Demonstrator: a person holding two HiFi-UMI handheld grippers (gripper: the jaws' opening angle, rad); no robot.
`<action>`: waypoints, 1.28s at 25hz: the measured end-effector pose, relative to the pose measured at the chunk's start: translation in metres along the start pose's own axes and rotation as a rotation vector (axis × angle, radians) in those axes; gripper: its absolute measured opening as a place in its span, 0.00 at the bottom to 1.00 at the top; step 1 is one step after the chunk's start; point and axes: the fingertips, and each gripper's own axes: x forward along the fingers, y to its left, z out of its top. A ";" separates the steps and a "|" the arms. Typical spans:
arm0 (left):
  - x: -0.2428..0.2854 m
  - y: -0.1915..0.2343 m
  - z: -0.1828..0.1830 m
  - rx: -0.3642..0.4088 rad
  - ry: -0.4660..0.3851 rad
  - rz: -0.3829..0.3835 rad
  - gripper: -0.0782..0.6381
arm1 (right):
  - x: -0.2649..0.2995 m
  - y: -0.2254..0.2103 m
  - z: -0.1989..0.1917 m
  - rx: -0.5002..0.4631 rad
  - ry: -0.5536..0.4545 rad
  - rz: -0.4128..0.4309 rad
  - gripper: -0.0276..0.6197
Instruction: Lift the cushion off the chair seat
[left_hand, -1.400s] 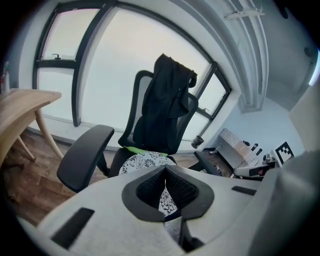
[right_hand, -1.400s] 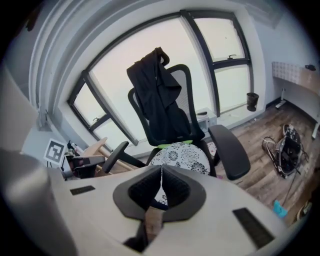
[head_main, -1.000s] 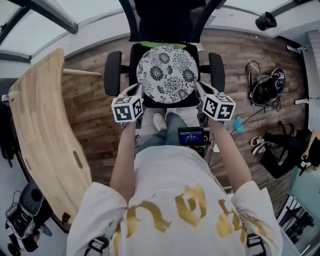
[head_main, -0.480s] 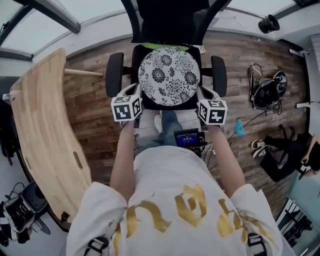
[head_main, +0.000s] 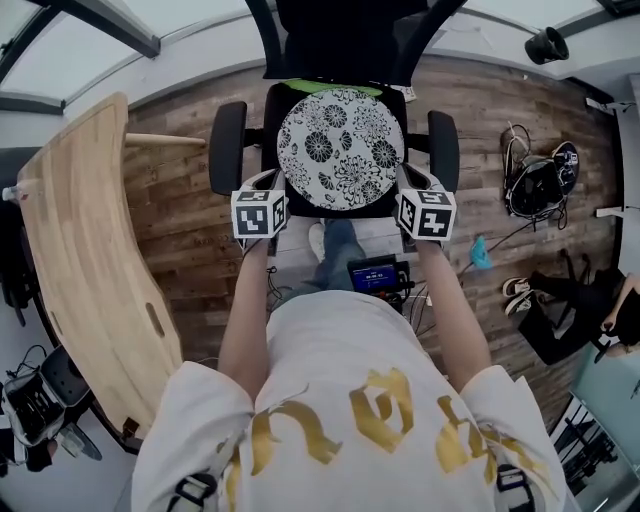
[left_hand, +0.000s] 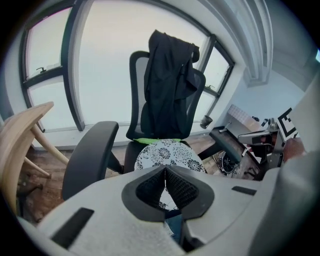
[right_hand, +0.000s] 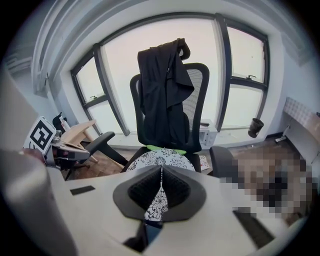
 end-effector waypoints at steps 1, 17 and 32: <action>0.004 0.000 -0.002 0.005 0.013 0.004 0.12 | 0.003 -0.002 -0.001 -0.003 0.007 -0.001 0.06; 0.060 0.026 -0.028 -0.086 0.134 0.056 0.13 | 0.069 -0.024 -0.026 -0.058 0.136 -0.034 0.06; 0.121 0.046 -0.074 -0.102 0.306 0.130 0.13 | 0.134 -0.053 -0.044 -0.090 0.226 -0.078 0.06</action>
